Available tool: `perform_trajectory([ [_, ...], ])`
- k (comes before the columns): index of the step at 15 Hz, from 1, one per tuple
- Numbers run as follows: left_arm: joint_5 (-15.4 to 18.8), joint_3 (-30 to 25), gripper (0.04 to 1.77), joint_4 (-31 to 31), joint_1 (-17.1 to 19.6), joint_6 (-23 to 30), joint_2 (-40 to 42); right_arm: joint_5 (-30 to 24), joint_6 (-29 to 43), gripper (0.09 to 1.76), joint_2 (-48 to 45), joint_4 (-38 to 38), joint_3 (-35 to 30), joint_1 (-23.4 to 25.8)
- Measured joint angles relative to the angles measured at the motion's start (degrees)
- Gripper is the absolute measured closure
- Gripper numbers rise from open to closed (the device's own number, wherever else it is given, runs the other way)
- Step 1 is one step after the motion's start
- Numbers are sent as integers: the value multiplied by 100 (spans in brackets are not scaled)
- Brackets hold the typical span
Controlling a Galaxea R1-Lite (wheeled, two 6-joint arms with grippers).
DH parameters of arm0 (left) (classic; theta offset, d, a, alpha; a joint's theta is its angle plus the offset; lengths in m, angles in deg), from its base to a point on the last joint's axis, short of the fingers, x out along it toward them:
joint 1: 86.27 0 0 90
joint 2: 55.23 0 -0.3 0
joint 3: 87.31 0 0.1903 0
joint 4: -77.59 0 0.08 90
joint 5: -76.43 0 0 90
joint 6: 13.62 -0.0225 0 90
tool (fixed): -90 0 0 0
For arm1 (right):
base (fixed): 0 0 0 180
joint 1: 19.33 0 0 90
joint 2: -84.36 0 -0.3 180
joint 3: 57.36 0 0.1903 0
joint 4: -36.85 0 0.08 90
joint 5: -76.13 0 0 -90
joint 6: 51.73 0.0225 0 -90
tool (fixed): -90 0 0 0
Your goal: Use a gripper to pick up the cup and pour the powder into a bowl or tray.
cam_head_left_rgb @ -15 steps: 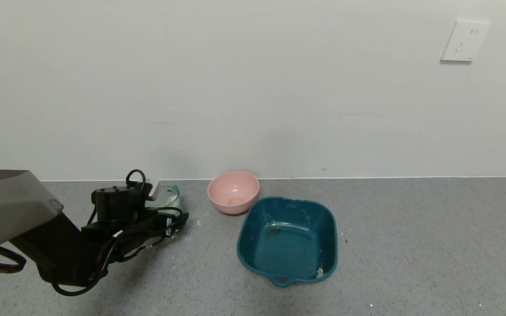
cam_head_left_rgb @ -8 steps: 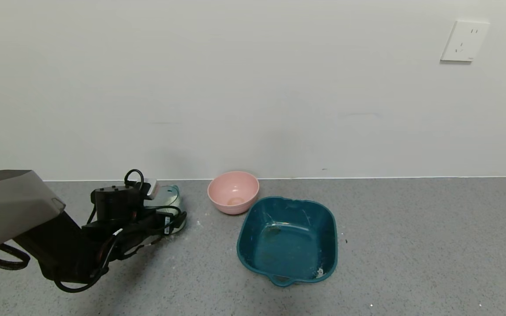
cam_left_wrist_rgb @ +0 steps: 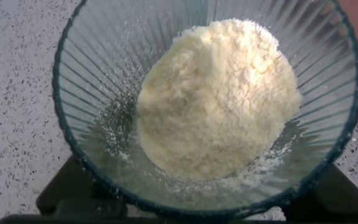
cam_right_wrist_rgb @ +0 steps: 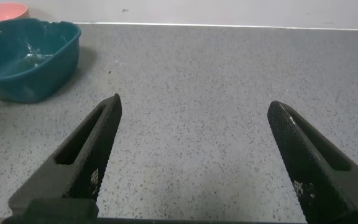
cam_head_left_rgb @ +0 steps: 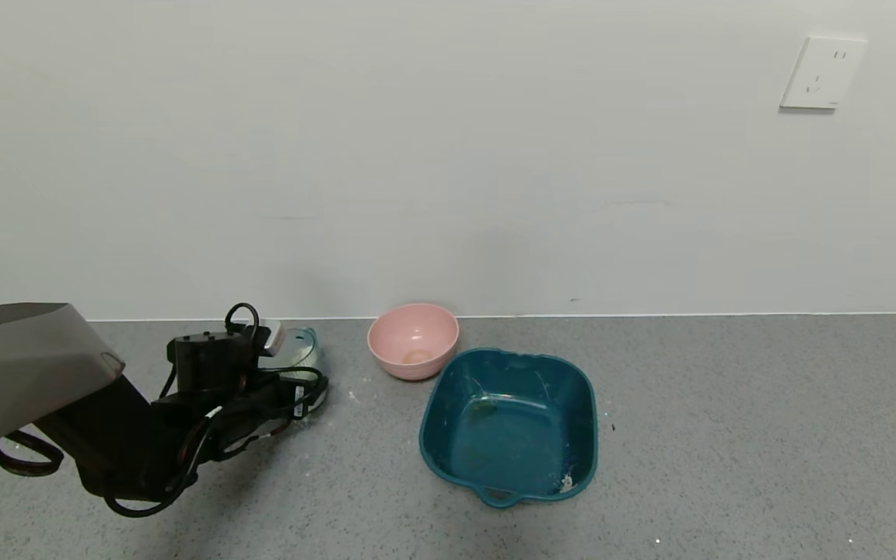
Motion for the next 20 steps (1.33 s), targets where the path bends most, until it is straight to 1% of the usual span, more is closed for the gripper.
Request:
perform_trajectory([
  [2, 0, 6, 50, 16, 0, -5, -26, 0, 0, 14, 0, -2, 0, 2],
  [6, 5, 6, 51, 0, -6, -20, -13, 0, 0, 14, 0, -2, 0, 0],
  [10, -4, 39, 52, -150, -59, -236, 195, 0, 0, 14, 0, -2, 0, 0],
  [13, -33, 130, 52, -577, -162, -291, 527, 0, -2, 14, 0, -2, 0, 0],
  [16, -85, 207, 52, -869, -280, -295, 923, 2, 0, 14, 0, 0, 0, 0],
  [18, -201, 232, 52, -1182, -444, -297, 1230, 0, 0, 14, 0, -2, 0, 0],
  [20, -404, 290, 52, -1530, -651, -347, 1532, 0, 0, 14, 0, -2, 0, 0],
])
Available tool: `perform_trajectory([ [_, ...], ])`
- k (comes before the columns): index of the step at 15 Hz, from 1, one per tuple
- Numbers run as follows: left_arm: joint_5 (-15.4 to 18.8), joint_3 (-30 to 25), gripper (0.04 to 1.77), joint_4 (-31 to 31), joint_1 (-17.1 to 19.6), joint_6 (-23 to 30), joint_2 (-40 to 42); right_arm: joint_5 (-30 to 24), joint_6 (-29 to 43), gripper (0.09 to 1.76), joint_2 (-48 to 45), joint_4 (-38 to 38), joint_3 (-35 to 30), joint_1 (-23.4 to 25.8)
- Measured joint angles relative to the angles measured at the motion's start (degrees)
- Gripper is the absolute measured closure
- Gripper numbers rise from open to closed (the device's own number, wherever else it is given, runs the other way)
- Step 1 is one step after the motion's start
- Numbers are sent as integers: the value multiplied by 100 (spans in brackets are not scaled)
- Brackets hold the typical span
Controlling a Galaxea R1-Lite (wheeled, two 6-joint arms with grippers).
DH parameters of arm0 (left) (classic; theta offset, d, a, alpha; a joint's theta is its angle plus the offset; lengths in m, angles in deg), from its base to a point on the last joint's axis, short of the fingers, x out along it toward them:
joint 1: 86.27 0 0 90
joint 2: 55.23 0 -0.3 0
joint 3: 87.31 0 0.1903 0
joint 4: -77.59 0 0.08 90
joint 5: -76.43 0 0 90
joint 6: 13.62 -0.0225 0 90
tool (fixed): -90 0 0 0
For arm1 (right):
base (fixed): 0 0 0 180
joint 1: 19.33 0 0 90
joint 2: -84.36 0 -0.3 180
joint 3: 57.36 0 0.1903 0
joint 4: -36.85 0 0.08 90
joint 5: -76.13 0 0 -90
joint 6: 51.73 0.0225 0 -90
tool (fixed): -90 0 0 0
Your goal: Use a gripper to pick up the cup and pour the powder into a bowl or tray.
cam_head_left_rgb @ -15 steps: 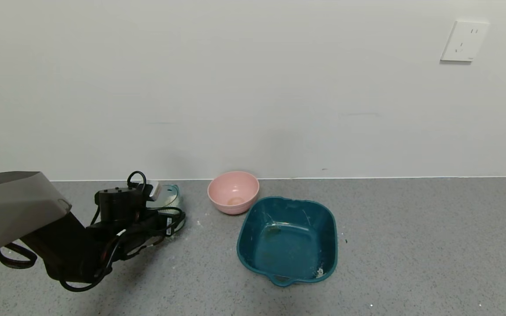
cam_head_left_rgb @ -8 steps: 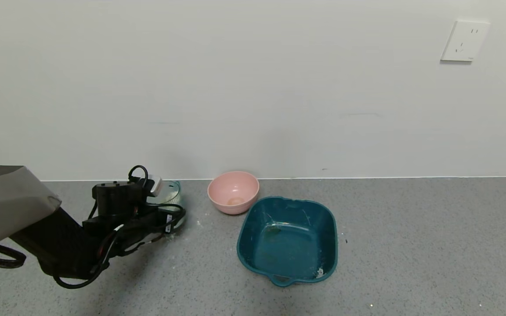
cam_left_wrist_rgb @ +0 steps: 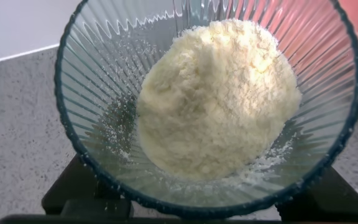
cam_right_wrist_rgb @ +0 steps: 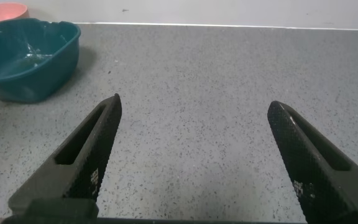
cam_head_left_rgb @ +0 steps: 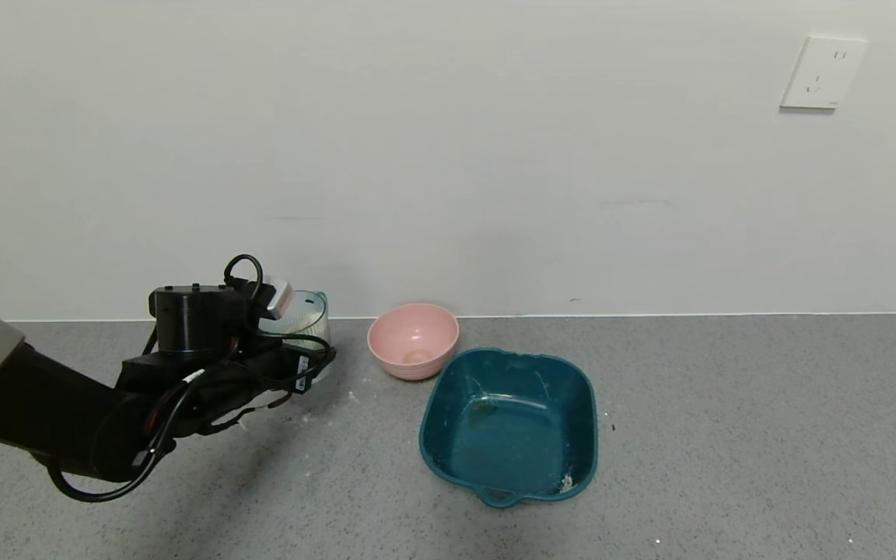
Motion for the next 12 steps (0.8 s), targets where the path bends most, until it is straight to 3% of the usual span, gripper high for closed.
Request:
perform_trajectory([
  [4, -350, 135, 52, -496, -484, -24, 452, 0, 0, 14, 0, 0, 0, 2],
  [12, -1546, 661, 52, -1385, -1762, -193, 935, 0, 0, 14, 0, 2, 0, 2],
])
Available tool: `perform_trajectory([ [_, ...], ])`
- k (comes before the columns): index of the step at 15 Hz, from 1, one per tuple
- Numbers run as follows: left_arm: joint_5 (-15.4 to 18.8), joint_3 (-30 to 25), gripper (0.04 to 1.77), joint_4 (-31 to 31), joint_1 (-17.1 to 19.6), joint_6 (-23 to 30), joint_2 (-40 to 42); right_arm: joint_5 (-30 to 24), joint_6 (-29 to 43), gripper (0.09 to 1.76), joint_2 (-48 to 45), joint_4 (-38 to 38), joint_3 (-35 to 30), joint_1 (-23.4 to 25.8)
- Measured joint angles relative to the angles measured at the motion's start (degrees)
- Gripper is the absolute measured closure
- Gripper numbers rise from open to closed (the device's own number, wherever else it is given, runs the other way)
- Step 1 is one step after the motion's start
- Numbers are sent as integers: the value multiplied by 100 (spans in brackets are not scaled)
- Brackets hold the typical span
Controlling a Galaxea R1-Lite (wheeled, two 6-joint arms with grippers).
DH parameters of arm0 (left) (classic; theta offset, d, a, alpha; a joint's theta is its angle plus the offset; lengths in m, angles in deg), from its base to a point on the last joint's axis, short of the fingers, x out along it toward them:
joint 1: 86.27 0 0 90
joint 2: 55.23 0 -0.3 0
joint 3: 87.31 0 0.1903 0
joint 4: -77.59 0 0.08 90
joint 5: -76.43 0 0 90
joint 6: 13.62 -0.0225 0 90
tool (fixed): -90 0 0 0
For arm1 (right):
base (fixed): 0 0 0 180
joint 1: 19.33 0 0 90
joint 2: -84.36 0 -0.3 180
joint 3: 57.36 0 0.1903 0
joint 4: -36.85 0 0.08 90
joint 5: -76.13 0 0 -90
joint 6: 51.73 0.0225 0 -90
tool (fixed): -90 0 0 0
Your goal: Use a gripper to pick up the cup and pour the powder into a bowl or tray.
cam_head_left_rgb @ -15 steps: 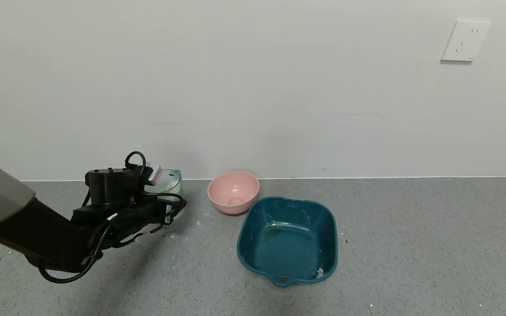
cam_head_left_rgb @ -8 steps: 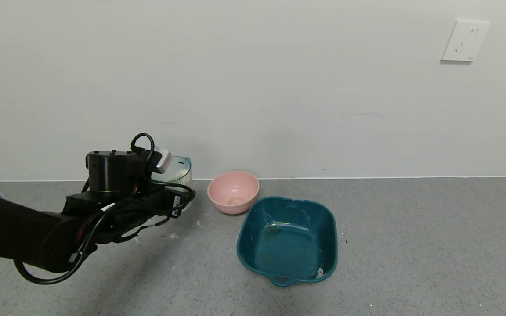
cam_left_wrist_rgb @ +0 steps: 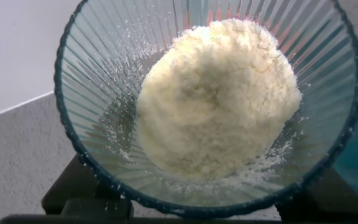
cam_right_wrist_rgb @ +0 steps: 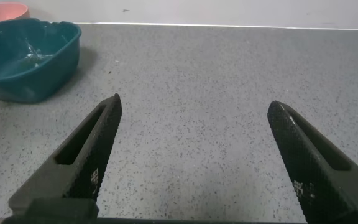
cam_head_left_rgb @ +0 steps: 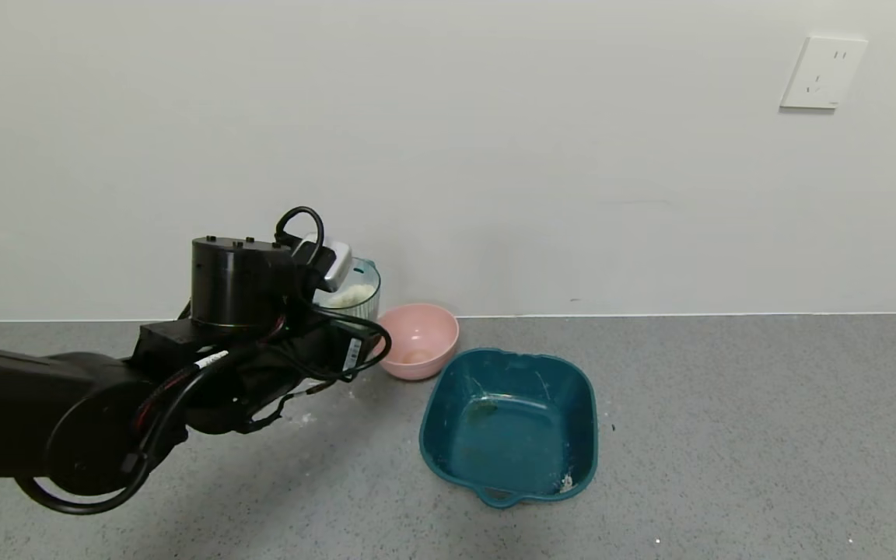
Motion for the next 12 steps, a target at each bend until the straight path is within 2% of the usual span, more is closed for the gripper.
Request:
perform_trajectory([
  [4, -805, 174, 52, -10, -708, -595, -41, 0, 0, 14, 0, 0, 0, 0],
  [7, -1296, 301, 52, 30, -1108, -1086, -216, 0, 0, 14, 0, 0, 0, 0],
  [9, -1488, 340, 52, 43, -1284, -1359, -351, 0, 0, 14, 2, 0, 0, 0],
  [12, -1574, 373, 52, 85, -1380, -1731, -544, 0, -2, 14, 0, 0, 0, 0],
])
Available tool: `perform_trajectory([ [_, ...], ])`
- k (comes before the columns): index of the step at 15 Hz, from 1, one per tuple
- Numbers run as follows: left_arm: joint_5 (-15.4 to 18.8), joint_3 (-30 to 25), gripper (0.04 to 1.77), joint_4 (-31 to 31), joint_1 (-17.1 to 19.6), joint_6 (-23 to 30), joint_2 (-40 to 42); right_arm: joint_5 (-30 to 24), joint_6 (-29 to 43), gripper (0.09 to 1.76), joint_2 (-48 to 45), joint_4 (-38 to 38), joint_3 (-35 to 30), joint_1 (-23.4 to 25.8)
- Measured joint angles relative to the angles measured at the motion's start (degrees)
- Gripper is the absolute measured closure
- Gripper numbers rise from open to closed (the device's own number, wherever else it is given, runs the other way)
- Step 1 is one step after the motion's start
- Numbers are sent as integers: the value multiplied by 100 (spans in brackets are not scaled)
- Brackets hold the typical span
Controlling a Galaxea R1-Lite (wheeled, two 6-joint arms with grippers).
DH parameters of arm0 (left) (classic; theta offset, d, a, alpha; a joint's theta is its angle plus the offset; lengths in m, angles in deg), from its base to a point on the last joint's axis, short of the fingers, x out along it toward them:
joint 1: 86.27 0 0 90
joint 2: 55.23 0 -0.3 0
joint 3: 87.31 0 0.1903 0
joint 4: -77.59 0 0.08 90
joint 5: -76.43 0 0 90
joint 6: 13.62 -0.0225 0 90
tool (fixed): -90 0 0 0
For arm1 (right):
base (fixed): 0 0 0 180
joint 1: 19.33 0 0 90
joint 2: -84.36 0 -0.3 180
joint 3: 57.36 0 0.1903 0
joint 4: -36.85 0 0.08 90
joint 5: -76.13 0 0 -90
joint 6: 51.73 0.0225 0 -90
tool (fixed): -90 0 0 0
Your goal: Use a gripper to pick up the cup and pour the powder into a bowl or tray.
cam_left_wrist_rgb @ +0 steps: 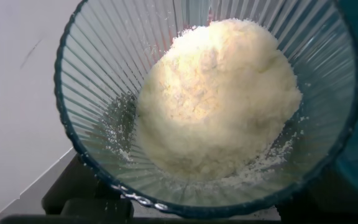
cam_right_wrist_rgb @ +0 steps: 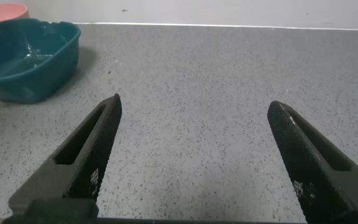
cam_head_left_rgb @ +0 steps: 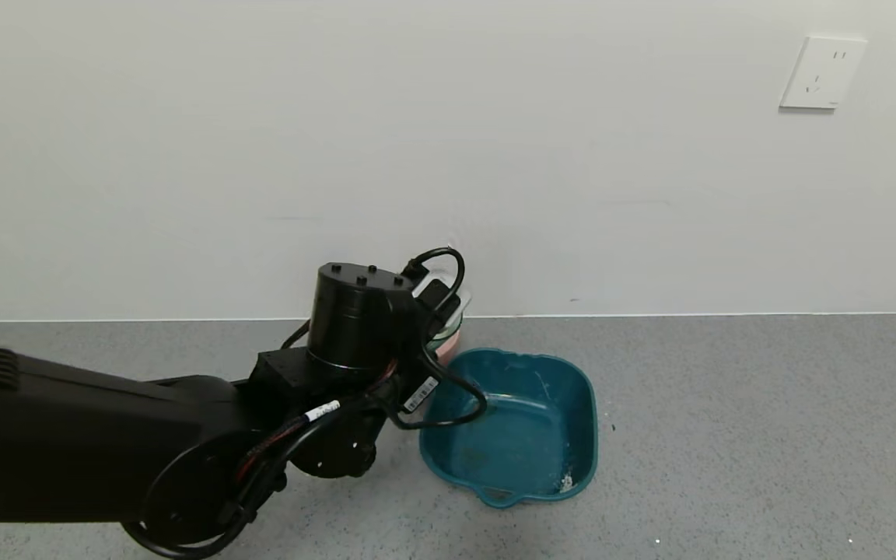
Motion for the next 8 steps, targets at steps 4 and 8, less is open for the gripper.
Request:
perform_trajectory([
  [4, -41, 116, 52, 1, -44, -628, -256, 0, 0, 14, 0, 0, 0, -2],
  [8, -364, 184, 53, 6, -127, -1538, -422, 0, 2, 14, 0, 0, 0, -2],
])
